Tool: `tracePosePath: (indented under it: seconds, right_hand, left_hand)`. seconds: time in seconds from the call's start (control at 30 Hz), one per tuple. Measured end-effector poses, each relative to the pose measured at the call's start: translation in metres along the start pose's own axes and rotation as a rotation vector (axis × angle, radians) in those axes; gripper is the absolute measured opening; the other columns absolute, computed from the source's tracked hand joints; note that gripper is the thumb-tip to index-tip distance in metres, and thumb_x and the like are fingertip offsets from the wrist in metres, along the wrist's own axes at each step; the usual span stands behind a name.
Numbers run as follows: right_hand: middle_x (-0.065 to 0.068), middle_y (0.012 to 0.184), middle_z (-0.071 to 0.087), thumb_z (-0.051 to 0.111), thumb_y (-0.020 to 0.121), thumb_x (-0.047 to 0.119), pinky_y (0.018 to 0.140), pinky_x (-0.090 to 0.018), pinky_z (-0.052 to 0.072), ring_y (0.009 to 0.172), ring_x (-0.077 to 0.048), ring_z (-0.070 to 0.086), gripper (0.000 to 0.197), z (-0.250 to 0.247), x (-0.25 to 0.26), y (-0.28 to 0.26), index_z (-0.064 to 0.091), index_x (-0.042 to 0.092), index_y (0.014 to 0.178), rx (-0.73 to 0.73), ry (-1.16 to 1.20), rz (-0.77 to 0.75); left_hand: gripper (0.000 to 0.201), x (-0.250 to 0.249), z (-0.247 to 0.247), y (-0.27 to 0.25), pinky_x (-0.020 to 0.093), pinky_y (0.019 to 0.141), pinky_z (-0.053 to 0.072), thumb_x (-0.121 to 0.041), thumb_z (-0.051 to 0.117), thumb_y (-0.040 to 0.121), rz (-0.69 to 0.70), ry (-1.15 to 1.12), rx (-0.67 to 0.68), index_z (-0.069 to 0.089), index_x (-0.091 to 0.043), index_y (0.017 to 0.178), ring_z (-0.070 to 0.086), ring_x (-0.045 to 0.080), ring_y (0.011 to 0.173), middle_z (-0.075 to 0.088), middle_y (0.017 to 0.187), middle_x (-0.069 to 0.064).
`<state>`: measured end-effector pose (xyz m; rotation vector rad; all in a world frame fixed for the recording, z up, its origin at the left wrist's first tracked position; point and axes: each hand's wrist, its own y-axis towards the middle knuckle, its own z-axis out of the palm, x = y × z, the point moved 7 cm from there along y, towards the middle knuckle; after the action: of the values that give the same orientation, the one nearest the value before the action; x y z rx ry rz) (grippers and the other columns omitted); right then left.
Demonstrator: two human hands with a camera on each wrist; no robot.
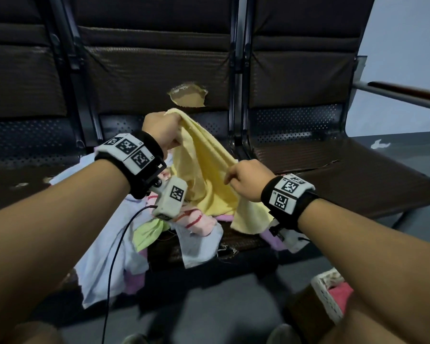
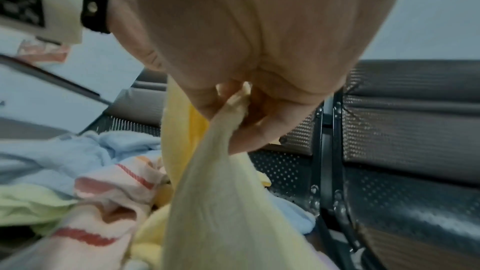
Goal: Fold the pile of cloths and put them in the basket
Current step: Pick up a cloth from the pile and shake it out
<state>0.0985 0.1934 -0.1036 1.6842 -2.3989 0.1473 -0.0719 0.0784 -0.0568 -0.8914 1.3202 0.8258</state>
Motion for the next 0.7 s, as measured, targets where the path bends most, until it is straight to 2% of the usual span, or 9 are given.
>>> tracePosePath:
  seconds: [0.07,0.13,0.2,0.23,0.3,0.4,0.57,0.63,0.7]
  right_hand:
    - [0.006,0.081,0.067,0.053,0.093,0.026,0.080,-0.030,0.052,0.090,-0.019,0.066,0.025,0.003,0.002,0.004,0.078,0.026,0.090,-0.005,0.080,0.020]
    - [0.002,0.066,0.063,0.054,0.092,0.053,0.067,-0.033,0.048,0.071,-0.017,0.061,0.044,0.009,0.010,0.009,0.068,0.022,0.064,0.017,0.146,0.050]
    - [0.002,0.054,0.054,0.043,0.079,0.084,0.060,-0.034,0.045,0.061,-0.018,0.056,0.069,0.022,0.019,0.012,0.051,0.021,0.052,0.075,0.204,0.133]
    - [0.002,0.055,0.055,0.039,0.076,0.088,0.061,-0.034,0.047,0.062,-0.020,0.057,0.072,0.027,0.023,0.015,0.052,0.021,0.054,0.087,0.241,0.168]
    - [-0.007,0.081,0.069,0.038,0.090,0.072,0.075,-0.036,0.052,0.081,-0.028,0.065,0.066,0.031,0.021,0.024,0.069,0.015,0.082,0.065,0.310,0.239]
    - [-0.022,0.116,0.066,0.040,0.101,0.040,0.084,-0.036,0.048,0.107,-0.040,0.063,0.048,0.021,0.001,0.031,0.065,0.002,0.116,-0.094,0.407,0.419]
    - [-0.007,0.083,0.061,0.041,0.102,0.022,0.072,-0.031,0.039,0.087,-0.030,0.060,0.031,-0.001,-0.010,0.030,0.060,0.014,0.079,-0.354,0.539,0.342]
    - [-0.007,0.085,0.060,0.040,0.103,0.021,0.076,-0.032,0.043,0.087,-0.027,0.058,0.029,-0.002,-0.018,0.033,0.061,0.010,0.088,-0.375,0.751,0.355]
    - [-0.014,0.105,0.066,0.034,0.102,0.027,0.094,-0.039,0.049,0.103,-0.030,0.061,0.038,-0.004,-0.026,0.034,0.064,0.004,0.106,-0.397,0.984,0.414]
  left_hand:
    - [0.019,0.005,0.004,-0.003,0.027,0.050,0.053,-0.007,0.046,0.091,-0.040,-0.035,0.032,0.065,-0.004,0.094,0.068,0.022,0.073,0.065,0.081,0.009]
    - [0.026,0.007,0.014,-0.009,0.029,0.055,0.057,-0.009,0.044,0.095,-0.071,-0.091,0.087,0.062,0.000,0.110,0.069,0.025,0.092,0.067,0.097,0.013]
    - [0.023,0.004,0.026,-0.018,0.027,0.054,0.057,-0.007,0.045,0.096,-0.086,-0.156,0.173,0.065,-0.002,0.107,0.070,0.022,0.087,0.069,0.092,0.012]
    - [0.020,0.001,0.033,-0.023,0.025,0.054,0.056,-0.005,0.047,0.096,-0.086,-0.182,0.219,0.067,-0.003,0.099,0.070,0.019,0.079,0.070,0.083,0.009]
    - [0.017,-0.007,0.041,-0.030,0.023,0.054,0.055,-0.001,0.053,0.092,-0.077,-0.200,0.277,0.068,-0.006,0.085,0.069,0.015,0.065,0.070,0.070,0.005]
    - [0.011,-0.015,0.044,-0.032,0.022,0.055,0.054,0.001,0.062,0.087,-0.039,-0.211,0.282,0.069,-0.005,0.082,0.068,0.015,0.065,0.069,0.073,0.006]
    - [0.010,-0.018,0.029,-0.022,0.021,0.057,0.054,0.000,0.064,0.088,0.003,-0.255,0.214,0.068,0.001,0.097,0.068,0.016,0.071,0.068,0.085,0.010]
    - [0.005,-0.016,0.016,-0.013,0.021,0.059,0.055,0.005,0.062,0.088,0.037,-0.242,0.150,0.064,0.001,0.089,0.068,0.018,0.073,0.065,0.085,0.013]
    - [0.014,-0.010,0.004,-0.003,0.023,0.062,0.056,0.009,0.058,0.088,0.060,-0.203,0.092,0.056,-0.002,0.080,0.067,0.020,0.072,0.060,0.082,0.014]
